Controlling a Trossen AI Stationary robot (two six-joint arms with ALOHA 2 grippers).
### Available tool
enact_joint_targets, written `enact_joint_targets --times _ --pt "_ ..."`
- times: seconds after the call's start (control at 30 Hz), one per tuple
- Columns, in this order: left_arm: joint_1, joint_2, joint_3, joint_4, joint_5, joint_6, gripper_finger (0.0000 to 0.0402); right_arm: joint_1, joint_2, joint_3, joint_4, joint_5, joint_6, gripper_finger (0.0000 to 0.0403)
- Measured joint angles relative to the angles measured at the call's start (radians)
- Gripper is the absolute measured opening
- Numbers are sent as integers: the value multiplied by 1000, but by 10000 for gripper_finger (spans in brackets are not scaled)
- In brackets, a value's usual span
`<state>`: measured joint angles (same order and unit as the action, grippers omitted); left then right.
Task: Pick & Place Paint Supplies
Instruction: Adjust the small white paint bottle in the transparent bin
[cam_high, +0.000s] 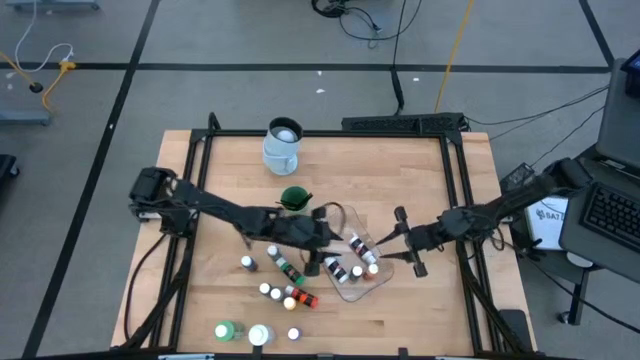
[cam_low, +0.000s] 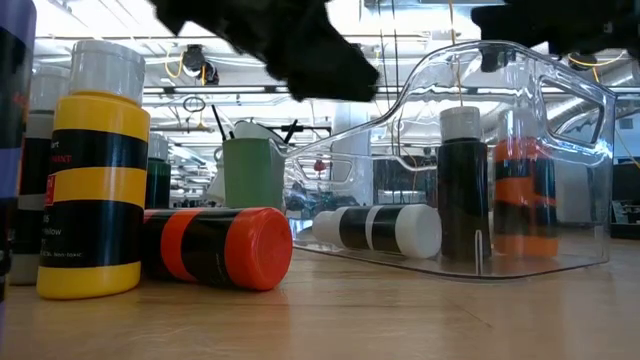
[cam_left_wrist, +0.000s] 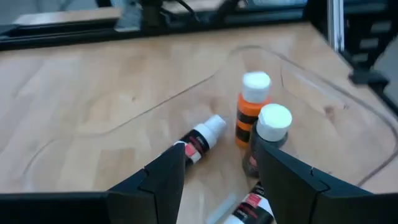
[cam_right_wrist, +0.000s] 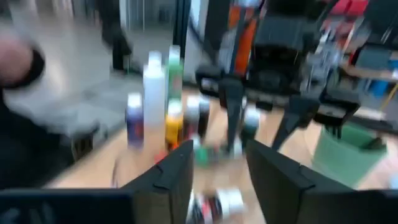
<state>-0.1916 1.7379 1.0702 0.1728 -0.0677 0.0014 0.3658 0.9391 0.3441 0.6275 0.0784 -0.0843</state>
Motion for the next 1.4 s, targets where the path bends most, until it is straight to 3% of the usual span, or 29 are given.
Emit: enact_joint_targets --times 0.07,0.13,0.27,0.4,0.57,0.7,0.93,1.17,1.4 --pt "15 44 72 -111 24 48 200 0 -74 46 -212 15 -27 125" --pt "27 85 147 -268 30 84 200 8 -122 62 -291 30 -47 94" --pt "40 136 296 -573 67 106 200 50 -171 12 -273 -4 -126 17" --pt "40 169 421 -782 149 119 200 75 -174 -54 -200 0 -152 16" --pt "62 173 510 -805 280 116 200 83 -175 -159 -40 0 -196 22" --pt "83 173 507 -813 286 129 200 84 -189 -196 84 -1 -204 18" --pt "121 224 484 -800 308 158 228 84 -195 -199 70 -1 -189 13" --pt "111 299 485 -782 274 266 296 84 -195 -199 67 -1 -186 13" --pt "76 305 485 -769 198 360 310 84 -195 -199 65 -1 -187 13"
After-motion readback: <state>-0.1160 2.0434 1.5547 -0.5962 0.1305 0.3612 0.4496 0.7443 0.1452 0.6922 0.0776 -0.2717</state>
